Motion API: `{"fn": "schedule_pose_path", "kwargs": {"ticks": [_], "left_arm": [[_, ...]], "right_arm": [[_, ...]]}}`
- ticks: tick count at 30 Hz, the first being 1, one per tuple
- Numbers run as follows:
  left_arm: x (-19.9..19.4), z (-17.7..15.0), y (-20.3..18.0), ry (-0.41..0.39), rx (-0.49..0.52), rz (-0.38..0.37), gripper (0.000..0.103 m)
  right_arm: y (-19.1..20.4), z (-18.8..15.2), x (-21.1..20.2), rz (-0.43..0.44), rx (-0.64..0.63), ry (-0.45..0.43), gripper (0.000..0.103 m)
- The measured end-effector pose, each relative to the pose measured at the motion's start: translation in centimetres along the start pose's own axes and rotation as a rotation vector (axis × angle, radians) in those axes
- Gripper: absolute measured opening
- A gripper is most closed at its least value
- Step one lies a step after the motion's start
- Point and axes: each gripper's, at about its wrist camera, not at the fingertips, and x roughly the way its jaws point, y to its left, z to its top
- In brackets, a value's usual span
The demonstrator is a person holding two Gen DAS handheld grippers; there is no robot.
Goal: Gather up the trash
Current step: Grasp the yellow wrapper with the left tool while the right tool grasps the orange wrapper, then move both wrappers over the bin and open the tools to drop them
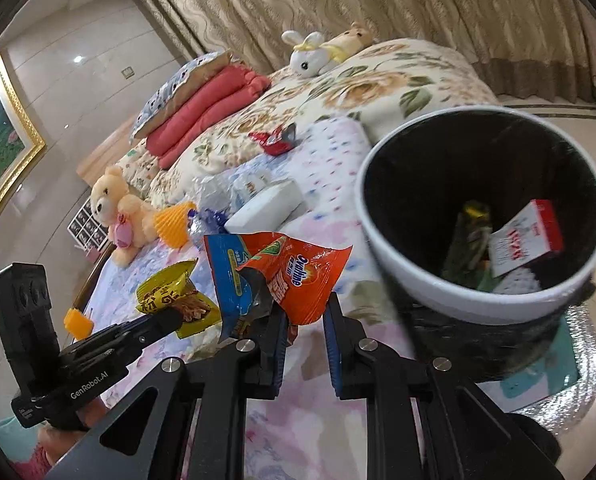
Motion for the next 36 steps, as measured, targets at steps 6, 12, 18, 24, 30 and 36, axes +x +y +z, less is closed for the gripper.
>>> {"fn": "schedule_pose_path", "kwargs": {"ticks": [6, 12, 18, 24, 30, 36], "left_arm": [[0.3, 0.5, -1.9, 0.0, 0.029, -0.021, 0.01], [0.6, 1.2, -3.7, -0.002, 0.059, -0.042, 0.01], [1.1, 1.8, -5.6, -0.001, 0.09, -0.062, 0.01], [2.0, 2.5, -7.3, 0.001, 0.119, -0.079, 0.01], [2.7, 3.5, -8.9, -0.005, 0.144, -0.095, 0.01], [3.4, 4.4, -10.3, -0.007, 0.164, -0.111, 0.01]], "right_arm": [[-1.8, 0.5, -1.8, -0.036, 0.018, -0.035, 0.017], [-3.6, 0.9, -3.5, -0.064, 0.043, -0.068, 0.017], [-5.1, 1.3, -4.8, -0.093, 0.06, -0.089, 0.017], [-6.7, 1.6, -5.6, -0.117, 0.083, -0.104, 0.017], [-7.9, 2.2, -6.3, -0.136, 0.097, -0.118, 0.017], [-8.7, 2.9, -6.6, -0.15, 0.102, -0.129, 0.017]]}}
